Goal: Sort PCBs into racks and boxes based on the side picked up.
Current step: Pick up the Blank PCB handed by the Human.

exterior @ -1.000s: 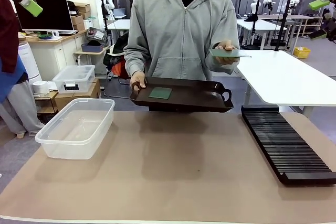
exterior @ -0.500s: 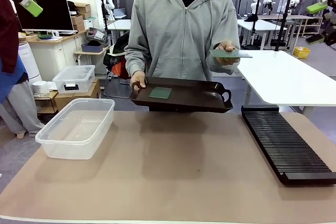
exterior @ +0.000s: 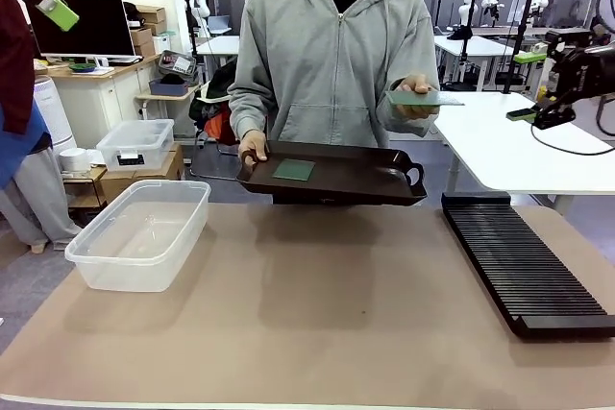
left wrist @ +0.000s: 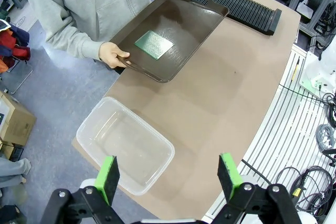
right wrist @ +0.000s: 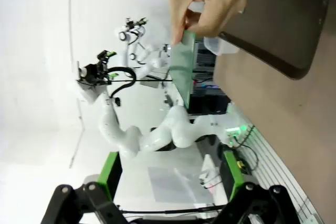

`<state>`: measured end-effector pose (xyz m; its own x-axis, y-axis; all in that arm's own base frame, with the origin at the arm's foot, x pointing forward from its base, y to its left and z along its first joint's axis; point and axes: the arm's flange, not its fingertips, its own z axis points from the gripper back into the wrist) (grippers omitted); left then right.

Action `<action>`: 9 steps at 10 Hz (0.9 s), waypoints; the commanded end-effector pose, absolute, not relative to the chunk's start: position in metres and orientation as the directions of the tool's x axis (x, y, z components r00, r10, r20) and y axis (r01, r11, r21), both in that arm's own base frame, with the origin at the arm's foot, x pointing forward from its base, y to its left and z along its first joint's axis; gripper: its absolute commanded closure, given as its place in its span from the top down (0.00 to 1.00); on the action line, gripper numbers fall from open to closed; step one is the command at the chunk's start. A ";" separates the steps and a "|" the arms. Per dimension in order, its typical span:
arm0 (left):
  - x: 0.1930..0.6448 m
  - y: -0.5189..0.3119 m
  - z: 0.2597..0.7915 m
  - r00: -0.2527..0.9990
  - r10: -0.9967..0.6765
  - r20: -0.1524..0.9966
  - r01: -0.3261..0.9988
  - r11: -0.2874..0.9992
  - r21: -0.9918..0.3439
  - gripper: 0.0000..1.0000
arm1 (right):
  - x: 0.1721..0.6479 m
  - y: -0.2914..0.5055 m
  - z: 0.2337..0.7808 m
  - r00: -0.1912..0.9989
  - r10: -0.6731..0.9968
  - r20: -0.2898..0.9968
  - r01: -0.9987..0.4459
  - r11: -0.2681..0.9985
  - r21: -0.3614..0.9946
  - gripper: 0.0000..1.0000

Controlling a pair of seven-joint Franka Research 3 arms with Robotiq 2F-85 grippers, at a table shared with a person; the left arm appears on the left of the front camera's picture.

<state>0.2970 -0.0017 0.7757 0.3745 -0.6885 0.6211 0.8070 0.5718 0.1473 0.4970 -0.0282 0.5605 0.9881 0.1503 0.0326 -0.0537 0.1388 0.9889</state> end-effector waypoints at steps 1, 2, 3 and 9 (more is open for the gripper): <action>0.297 -0.001 0.774 0.368 -0.688 0.626 0.813 0.565 0.143 1.00 | 0.513 -0.019 0.562 0.991 0.125 -0.037 0.029 0.063 0.998 1.00; 0.297 -0.001 0.774 0.368 -0.688 0.626 0.813 0.565 0.143 1.00 | 0.522 -0.016 0.558 0.990 0.137 -0.026 0.020 0.045 0.999 1.00; 0.297 -0.001 0.774 0.368 -0.688 0.626 0.813 0.565 0.143 1.00 | 0.531 -0.008 0.552 0.988 0.154 -0.019 0.013 0.040 0.999 1.00; 0.297 -0.001 0.774 0.368 -0.688 0.626 0.813 0.565 0.143 1.00 | 0.547 0.013 0.535 0.982 0.189 -0.007 0.000 0.041 0.999 1.00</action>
